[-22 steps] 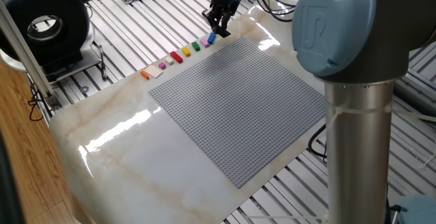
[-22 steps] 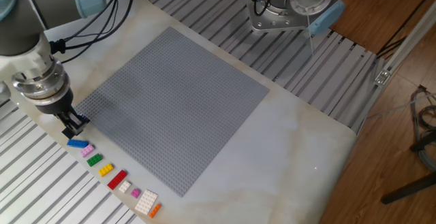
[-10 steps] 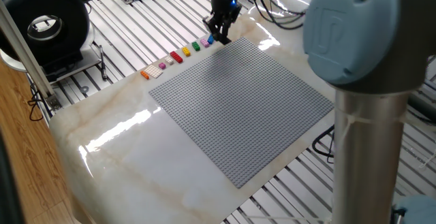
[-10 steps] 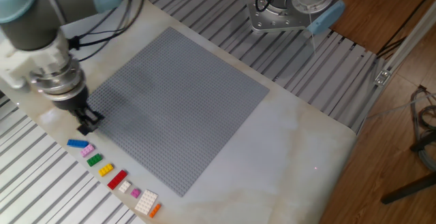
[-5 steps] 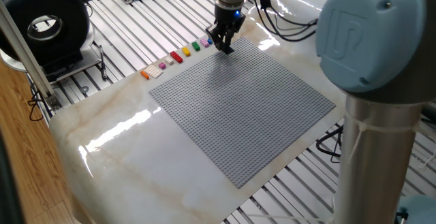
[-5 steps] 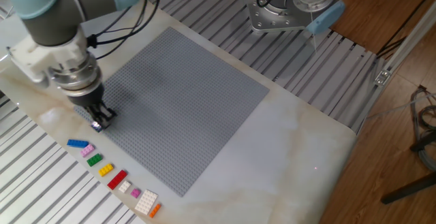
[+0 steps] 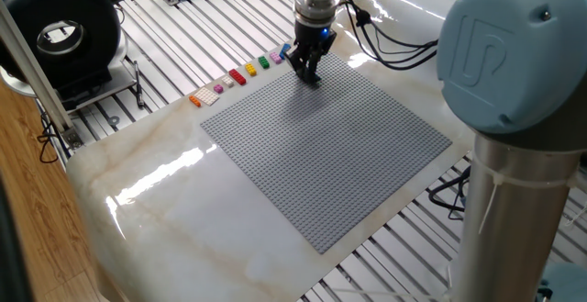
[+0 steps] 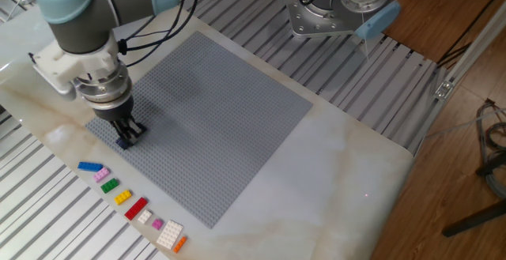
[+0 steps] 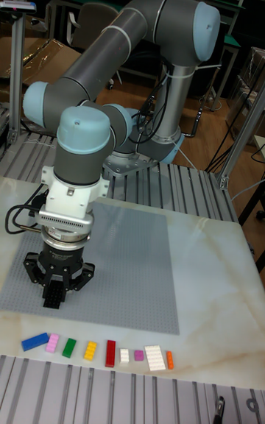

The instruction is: Stack small Lego blocks one on top of the other

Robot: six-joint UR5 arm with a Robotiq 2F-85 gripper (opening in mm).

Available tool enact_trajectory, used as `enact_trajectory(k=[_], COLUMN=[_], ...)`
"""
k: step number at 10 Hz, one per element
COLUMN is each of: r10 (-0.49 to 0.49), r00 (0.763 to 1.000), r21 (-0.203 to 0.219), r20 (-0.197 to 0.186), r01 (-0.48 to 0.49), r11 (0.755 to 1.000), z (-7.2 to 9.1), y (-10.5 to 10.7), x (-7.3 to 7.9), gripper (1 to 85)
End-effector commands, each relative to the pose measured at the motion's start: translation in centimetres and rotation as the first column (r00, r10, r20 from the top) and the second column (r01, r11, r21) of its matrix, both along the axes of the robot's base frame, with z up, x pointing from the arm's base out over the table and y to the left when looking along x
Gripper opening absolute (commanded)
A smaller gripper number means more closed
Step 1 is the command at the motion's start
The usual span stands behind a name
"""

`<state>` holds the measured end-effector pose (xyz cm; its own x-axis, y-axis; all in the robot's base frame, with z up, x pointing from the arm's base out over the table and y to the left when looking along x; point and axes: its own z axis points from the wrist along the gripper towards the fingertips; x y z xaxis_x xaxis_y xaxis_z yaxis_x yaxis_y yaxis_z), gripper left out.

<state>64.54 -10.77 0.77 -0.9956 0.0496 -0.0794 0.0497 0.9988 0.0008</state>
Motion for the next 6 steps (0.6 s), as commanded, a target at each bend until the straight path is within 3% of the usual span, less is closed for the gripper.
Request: enact_trajectory(k=[1, 6], r10=[-0.012, -0.007], r00=[1.0, 1.0], r21=[-0.009, -0.017], r20=[-0.002, -0.007], r01=[0.012, 0.007], r11=[1.0, 1.0], z=[-0.52, -0.65], y=[-0.03, 0.08], x=[-0.54, -0.73], gripper=[1.0, 1.0])
